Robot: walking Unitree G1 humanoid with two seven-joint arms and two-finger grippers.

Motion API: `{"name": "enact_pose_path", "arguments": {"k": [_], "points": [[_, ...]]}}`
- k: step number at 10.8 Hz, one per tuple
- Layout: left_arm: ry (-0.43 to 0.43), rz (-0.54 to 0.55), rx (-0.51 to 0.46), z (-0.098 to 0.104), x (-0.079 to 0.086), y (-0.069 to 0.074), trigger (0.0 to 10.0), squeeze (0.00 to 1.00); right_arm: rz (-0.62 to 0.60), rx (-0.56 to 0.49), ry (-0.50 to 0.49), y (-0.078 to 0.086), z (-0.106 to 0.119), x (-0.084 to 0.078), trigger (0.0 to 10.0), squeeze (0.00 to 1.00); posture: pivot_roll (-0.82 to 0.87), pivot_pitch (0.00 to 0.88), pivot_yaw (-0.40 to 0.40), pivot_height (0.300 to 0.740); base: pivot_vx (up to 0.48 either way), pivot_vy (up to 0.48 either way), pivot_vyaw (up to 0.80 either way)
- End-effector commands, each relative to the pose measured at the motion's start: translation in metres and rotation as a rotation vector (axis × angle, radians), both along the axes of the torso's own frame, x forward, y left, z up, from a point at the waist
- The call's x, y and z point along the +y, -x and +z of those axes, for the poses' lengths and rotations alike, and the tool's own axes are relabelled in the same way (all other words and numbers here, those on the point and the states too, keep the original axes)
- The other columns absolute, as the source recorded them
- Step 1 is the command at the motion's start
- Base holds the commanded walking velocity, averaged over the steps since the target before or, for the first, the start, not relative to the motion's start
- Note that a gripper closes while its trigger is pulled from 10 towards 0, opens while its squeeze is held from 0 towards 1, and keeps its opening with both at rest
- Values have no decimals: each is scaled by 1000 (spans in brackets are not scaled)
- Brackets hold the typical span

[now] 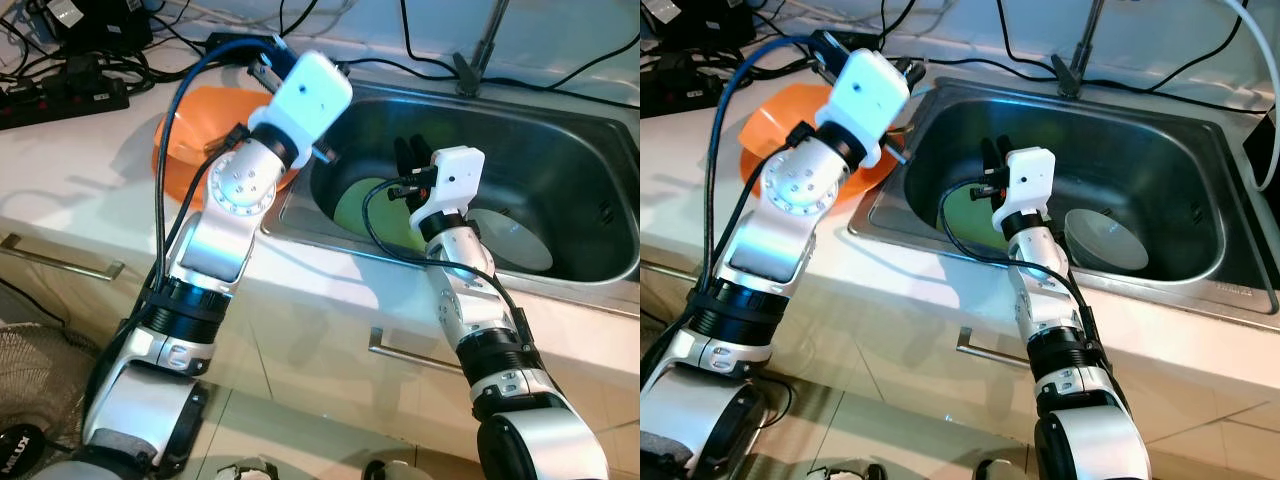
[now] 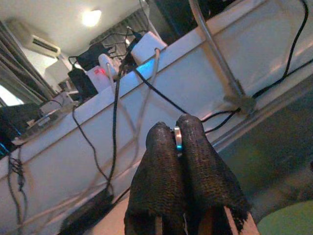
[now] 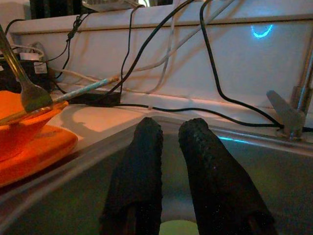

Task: Kitchen organization

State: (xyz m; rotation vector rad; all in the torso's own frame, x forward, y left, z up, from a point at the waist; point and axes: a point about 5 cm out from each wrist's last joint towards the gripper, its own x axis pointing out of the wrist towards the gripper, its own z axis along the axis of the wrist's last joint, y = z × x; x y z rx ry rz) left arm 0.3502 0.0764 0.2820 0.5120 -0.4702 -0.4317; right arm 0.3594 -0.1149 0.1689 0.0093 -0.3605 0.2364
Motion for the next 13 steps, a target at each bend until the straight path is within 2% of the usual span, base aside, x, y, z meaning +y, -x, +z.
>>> {"name": "enact_pose_path", "arguments": {"k": [1,2,4,7,9,11,12,13], "points": [[43,-45,7,8,-3,4,10000,0,-12,61,-19,4,-18,-4,10000,0,125,66,3,740,0,0,0],[107,-84,33,11,-5,6,10000,0,-10,60,-18,3,-18,-4,10000,0,123,67,0,740,0,0,0],[181,-135,33,23,-5,12,10000,0,-6,59,-16,3,-17,-4,10000,0,127,63,-3,740,0,0,0],[209,-168,33,31,-7,16,10000,0,-3,56,-17,2,-16,-3,10000,0,127,62,-5,740,0,0,0],[247,-195,2,44,-5,21,10000,0,-1,53,-15,1,-15,-4,10000,0,128,57,-10,740,0,0,0],[334,-332,-51,58,-13,36,10000,0,-2,46,-10,1,-13,-6,10000,0,120,47,-11,740,0,0,0],[365,-389,-56,59,-17,41,10000,0,-5,40,-10,0,-11,-8,10000,145,117,42,-7,740,0,0,0],[382,-416,-42,56,-19,43,10000,0,-15,24,-10,0,-8,-11,10000,1000,108,35,-3,740,0,0,0]]}}
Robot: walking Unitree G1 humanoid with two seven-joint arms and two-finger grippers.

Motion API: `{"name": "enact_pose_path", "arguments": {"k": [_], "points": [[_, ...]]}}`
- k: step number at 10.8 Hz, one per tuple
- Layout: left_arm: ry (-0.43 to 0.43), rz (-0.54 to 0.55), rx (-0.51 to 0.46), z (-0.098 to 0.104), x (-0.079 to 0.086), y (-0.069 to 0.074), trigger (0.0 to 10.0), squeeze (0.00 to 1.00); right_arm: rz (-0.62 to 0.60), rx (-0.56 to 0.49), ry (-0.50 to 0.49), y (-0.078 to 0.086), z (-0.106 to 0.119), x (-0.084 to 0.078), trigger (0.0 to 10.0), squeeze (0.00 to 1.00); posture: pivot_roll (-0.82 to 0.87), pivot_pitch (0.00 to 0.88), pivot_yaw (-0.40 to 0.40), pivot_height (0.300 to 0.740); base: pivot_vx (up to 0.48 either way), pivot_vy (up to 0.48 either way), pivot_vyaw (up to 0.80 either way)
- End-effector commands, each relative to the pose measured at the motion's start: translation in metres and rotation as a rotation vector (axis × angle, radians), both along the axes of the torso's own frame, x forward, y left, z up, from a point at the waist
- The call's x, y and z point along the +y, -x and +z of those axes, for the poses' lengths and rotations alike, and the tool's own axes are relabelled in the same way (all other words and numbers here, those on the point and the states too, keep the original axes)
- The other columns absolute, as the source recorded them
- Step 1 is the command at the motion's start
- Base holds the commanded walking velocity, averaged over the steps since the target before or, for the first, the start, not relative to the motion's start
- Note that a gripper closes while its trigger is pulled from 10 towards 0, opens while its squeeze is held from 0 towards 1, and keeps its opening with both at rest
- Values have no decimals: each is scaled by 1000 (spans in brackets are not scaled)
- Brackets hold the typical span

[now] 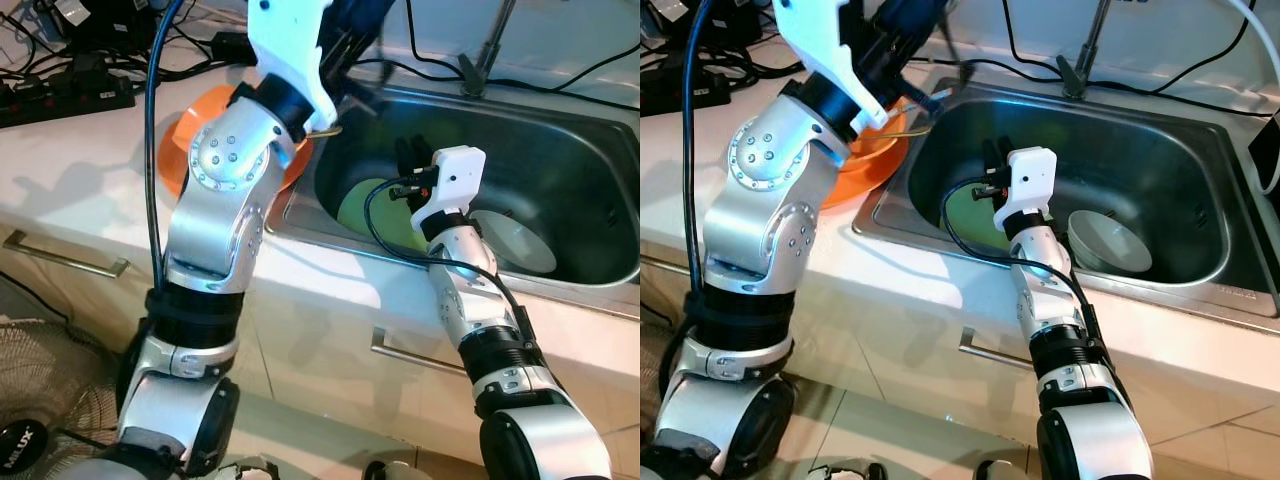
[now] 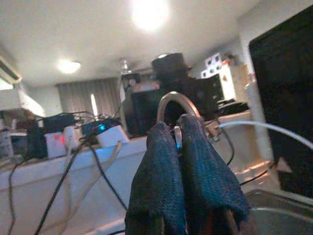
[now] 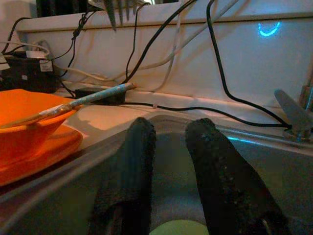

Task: Kitchen organization

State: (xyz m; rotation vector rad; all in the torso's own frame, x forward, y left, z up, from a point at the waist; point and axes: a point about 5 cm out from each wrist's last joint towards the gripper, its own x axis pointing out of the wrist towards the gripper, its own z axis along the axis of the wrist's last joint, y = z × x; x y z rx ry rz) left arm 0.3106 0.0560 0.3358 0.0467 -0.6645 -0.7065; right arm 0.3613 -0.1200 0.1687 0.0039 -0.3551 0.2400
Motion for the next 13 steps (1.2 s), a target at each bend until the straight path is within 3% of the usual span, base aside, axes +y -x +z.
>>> {"name": "enact_pose_path", "arguments": {"k": [1,4,6,7,8,9,10,11,12,13], "points": [[43,-60,13,-2,0,4,10000,0,-47,-9,1,1,-1,-14,10000,1000,103,32,4,740,0,0,0],[87,-93,82,-17,2,1,10000,0,-78,-113,183,2,20,-37,10000,1000,81,24,20,740,0,0,0],[105,-94,129,-26,4,-4,10000,0,-80,-143,213,4,27,-44,10000,1000,77,29,27,740,0,0,0],[116,-99,148,-30,5,-6,10000,0,-50,-165,235,6,32,-42,10000,75,77,29,27,740,0,0,0],[103,-94,182,-39,6,-8,10000,0,31,-201,309,11,42,-37,10000,0,68,47,37,740,0,0,0],[88,-109,187,-41,4,-6,10000,0,77,-208,341,14,45,-37,10000,0,66,51,41,740,0,0,0],[92,-121,185,-40,4,-6,10000,0,113,-200,353,17,45,-36,10000,161,66,54,43,740,0,0,0],[94,-122,185,-40,4,-6,10000,0,122,-205,379,18,45,-35,10000,671,67,56,45,740,0,0,0],[99,-123,189,-41,4,-7,10000,0,171,-203,386,21,45,-29,10000,1000,66,60,46,740,0,0,0],[87,-119,192,-43,5,-7,10000,0,195,-199,395,23,45,-26,10000,1000,65,63,46,740,0,0,0]]}}
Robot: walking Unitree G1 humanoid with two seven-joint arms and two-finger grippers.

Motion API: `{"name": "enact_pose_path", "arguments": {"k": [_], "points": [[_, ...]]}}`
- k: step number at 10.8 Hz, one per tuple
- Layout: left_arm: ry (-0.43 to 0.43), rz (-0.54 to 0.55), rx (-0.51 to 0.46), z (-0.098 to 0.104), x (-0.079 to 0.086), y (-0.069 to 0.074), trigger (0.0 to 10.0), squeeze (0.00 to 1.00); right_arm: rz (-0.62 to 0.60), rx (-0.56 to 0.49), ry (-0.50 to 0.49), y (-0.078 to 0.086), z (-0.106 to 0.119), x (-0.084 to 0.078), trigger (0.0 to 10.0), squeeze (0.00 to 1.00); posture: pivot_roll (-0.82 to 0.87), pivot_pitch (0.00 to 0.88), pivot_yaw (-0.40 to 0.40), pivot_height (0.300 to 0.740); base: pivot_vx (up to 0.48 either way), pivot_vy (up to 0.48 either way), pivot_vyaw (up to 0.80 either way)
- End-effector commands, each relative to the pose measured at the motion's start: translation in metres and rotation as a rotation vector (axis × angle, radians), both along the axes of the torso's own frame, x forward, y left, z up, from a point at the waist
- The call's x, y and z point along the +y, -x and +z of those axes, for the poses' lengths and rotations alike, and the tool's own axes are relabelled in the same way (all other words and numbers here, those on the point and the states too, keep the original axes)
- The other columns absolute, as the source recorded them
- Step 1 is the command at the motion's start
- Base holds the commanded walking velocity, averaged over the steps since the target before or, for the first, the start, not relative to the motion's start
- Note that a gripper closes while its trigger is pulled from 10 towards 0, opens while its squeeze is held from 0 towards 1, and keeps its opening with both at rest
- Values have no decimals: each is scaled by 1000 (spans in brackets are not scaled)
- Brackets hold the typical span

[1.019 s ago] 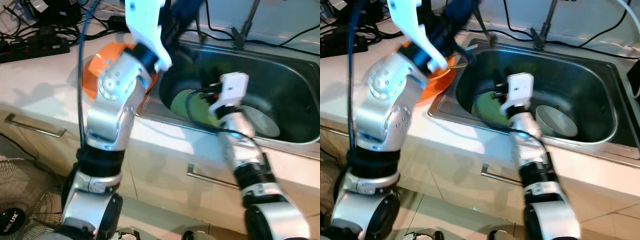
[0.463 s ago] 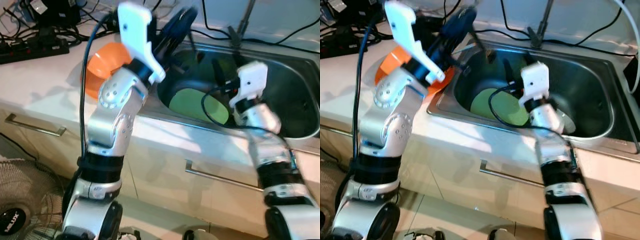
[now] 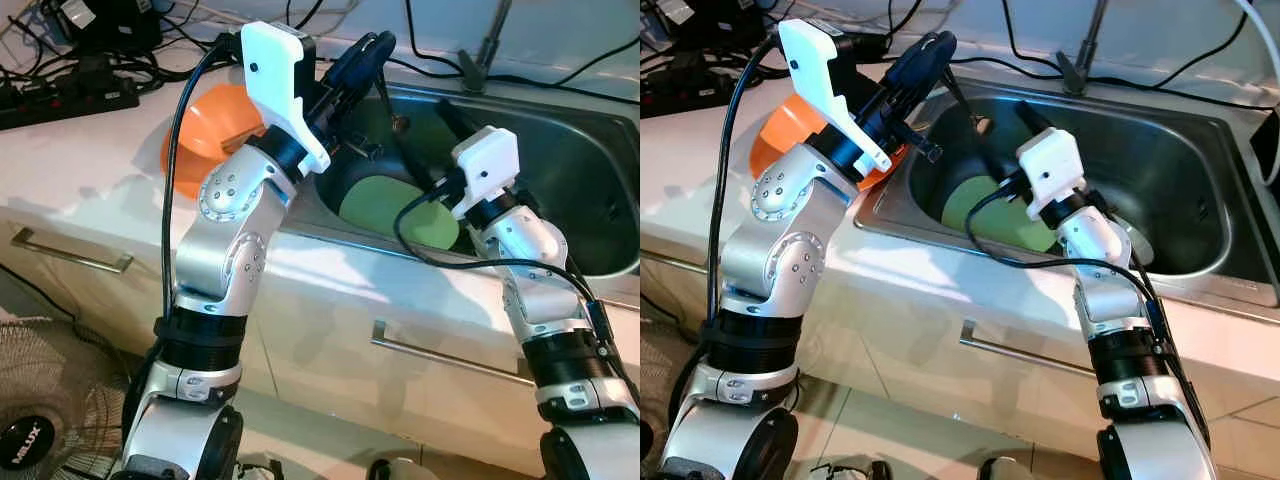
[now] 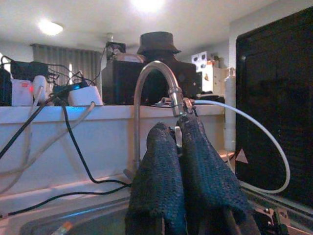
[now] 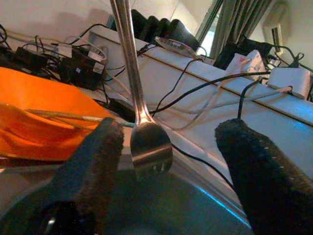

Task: Kitchen organization

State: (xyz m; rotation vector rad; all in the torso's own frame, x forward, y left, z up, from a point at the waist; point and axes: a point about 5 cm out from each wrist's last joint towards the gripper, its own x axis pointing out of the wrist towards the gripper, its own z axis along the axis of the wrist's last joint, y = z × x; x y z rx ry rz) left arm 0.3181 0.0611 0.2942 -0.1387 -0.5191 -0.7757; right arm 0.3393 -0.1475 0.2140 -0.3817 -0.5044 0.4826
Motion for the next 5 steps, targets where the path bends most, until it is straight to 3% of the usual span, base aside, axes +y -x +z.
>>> {"name": "enact_pose_path", "arguments": {"k": [1,2,5], "points": [[-12,-13,3,-3,-1,0,10000,0,11,5,15,2,0,1,10000,1000,67,64,46,740,0,0,0],[-3,-33,11,-3,-2,1,10000,0,25,4,21,3,1,5,10000,0,66,63,47,740,0,0,0],[-28,-89,74,-20,-10,1,10000,0,34,4,15,4,2,10,10000,0,66,60,51,740,0,0,0]]}}
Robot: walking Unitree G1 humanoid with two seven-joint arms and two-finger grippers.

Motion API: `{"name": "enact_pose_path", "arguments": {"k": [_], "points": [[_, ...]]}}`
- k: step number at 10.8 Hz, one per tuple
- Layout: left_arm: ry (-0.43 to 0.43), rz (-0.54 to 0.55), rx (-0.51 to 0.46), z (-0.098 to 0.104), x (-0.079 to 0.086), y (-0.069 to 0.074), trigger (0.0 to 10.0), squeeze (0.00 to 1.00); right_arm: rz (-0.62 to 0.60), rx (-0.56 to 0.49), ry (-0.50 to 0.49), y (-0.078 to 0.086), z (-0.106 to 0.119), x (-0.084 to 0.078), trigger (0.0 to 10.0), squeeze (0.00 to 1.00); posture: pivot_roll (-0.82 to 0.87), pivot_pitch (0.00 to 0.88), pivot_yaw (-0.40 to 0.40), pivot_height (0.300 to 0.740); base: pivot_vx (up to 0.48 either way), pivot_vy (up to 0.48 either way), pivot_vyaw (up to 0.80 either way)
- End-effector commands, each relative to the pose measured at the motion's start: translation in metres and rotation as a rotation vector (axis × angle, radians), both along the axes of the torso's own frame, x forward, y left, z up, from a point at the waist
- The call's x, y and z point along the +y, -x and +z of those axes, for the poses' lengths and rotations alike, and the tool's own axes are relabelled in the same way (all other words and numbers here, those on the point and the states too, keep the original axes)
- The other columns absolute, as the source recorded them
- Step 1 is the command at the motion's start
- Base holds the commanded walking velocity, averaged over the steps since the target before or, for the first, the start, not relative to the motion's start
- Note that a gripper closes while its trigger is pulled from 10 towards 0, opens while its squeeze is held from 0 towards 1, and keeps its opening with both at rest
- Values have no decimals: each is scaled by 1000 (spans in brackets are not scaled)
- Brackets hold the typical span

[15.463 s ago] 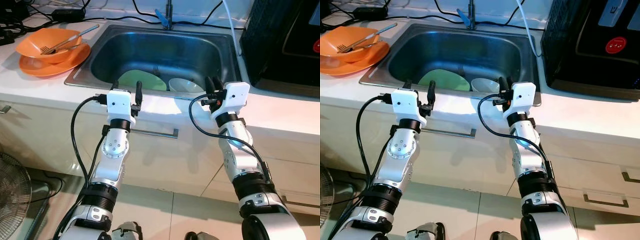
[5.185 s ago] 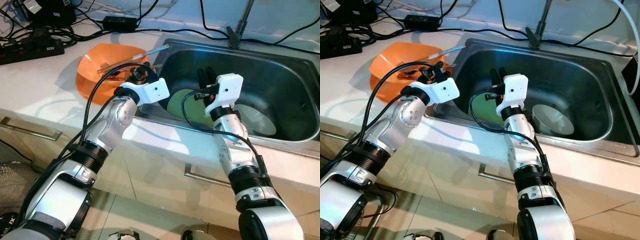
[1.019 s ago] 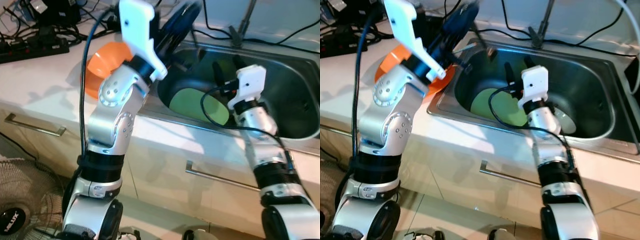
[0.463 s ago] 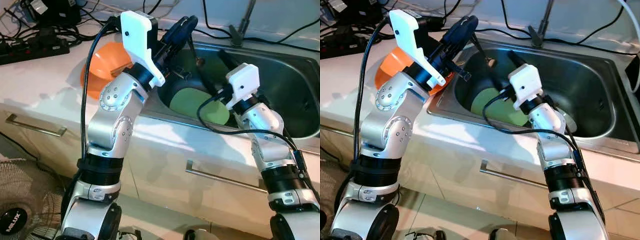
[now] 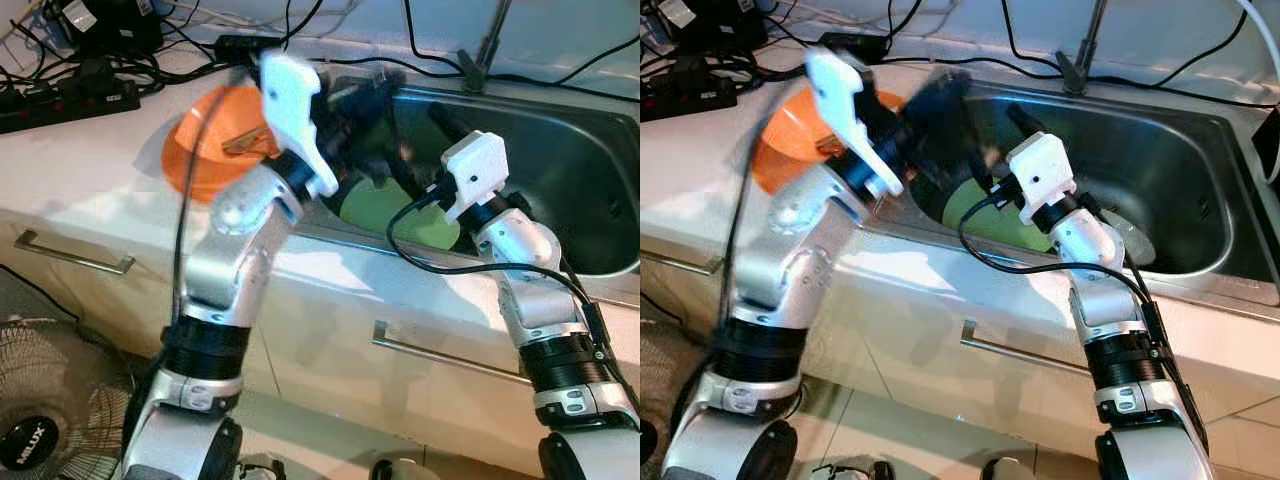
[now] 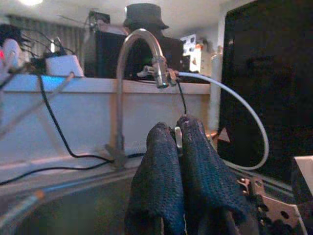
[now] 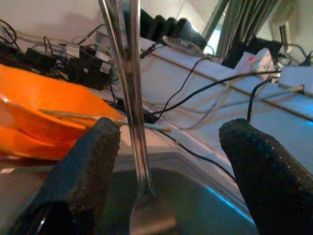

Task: Kitchen organization

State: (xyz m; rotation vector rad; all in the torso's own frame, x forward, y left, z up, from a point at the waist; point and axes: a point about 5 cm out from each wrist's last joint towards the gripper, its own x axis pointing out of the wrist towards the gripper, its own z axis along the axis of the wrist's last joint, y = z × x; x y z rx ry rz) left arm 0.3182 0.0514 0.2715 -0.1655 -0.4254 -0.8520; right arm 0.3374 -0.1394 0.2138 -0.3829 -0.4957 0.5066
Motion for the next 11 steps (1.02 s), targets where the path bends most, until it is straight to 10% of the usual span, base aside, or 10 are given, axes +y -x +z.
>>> {"name": "enact_pose_path", "arguments": {"k": [1,7,8,9,11], "points": [[-2,-41,18,-5,-4,3,10000,0,7,-9,-5,2,3,3,10000,0,66,63,54,740,0,0,0],[3,-80,48,-11,-9,4,10000,0,25,41,-33,1,-7,12,10000,0,72,68,54,740,0,0,0],[5,-83,48,-11,-9,5,10000,0,22,48,-34,0,-8,11,3529,0,73,66,54,740,0,0,0],[4,-85,49,-11,-9,5,10000,0,23,50,-37,0,-8,11,0,0,73,66,54,740,0,0,0],[-1,-81,45,-11,-9,5,10000,0,25,51,-42,0,-8,11,0,0,73,64,53,740,0,0,0]]}}
